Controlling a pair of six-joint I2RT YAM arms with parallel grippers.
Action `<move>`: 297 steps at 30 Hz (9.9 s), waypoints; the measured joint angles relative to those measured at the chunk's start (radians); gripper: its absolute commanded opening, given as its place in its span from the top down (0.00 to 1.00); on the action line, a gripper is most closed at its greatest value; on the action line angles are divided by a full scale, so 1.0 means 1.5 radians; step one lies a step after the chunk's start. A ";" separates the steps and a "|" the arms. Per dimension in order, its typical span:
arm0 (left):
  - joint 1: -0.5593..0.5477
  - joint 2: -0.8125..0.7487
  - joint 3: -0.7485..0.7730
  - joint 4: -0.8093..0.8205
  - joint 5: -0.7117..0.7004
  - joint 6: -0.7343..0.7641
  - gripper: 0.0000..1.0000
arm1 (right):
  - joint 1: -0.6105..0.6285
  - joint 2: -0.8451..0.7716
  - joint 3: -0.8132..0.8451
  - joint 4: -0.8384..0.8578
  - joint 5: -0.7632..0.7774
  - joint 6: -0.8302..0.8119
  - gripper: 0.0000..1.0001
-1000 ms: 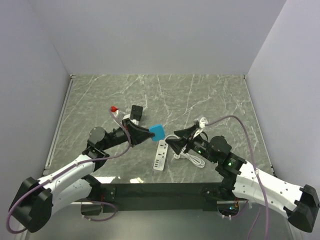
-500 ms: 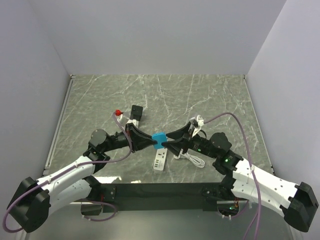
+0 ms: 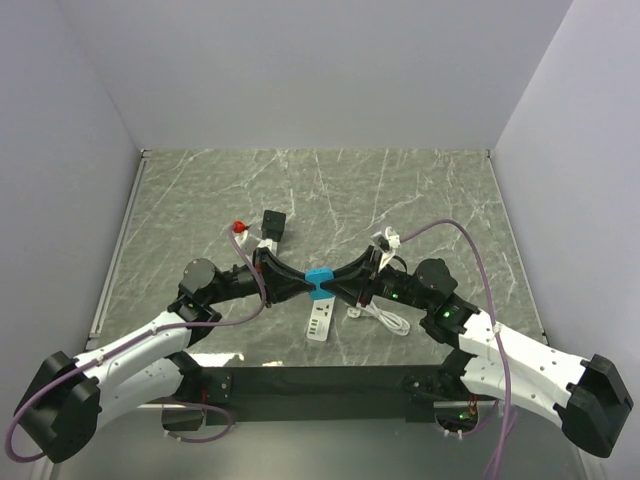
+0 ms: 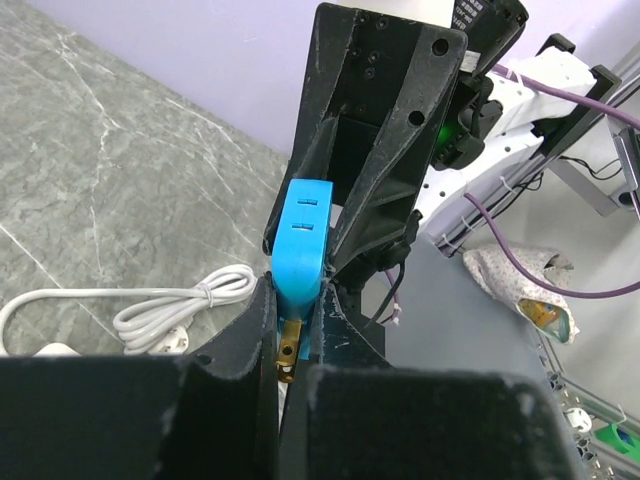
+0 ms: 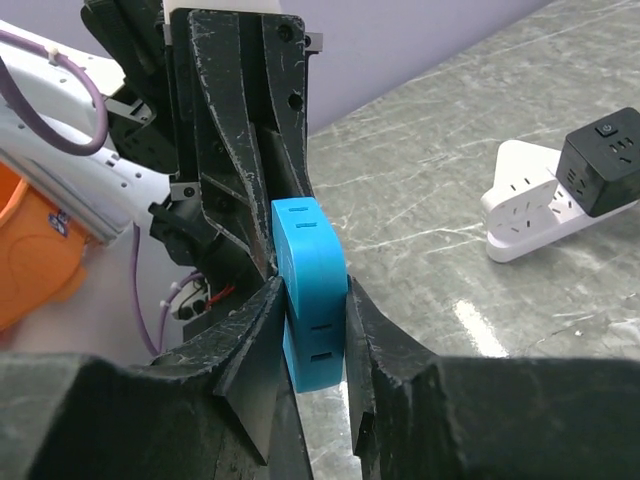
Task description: Insert the plug
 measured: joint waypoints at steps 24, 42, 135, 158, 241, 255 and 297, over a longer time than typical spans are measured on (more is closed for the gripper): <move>-0.003 -0.093 -0.039 -0.021 -0.097 0.043 0.04 | -0.041 -0.079 0.001 -0.073 0.038 0.034 1.00; -0.167 -0.052 -0.087 -0.225 -0.526 0.086 0.16 | -0.052 -0.072 0.108 -0.390 0.333 0.042 1.00; -0.154 0.391 0.168 -0.304 -0.680 0.027 0.22 | -0.007 0.228 0.261 -0.486 0.484 0.090 1.00; -0.108 0.435 0.127 -0.189 -0.542 0.040 0.42 | 0.010 0.437 0.375 -0.562 0.533 0.164 1.00; -0.101 0.493 0.148 -0.105 -0.471 0.023 0.75 | 0.011 0.574 0.506 -0.674 0.614 0.218 1.00; -0.099 0.505 0.161 -0.111 -0.481 0.023 0.76 | 0.002 0.553 0.455 -0.599 0.616 0.212 1.00; -0.099 0.510 0.178 -0.134 -0.484 0.023 0.81 | 0.027 0.560 0.356 -0.440 0.680 0.199 1.00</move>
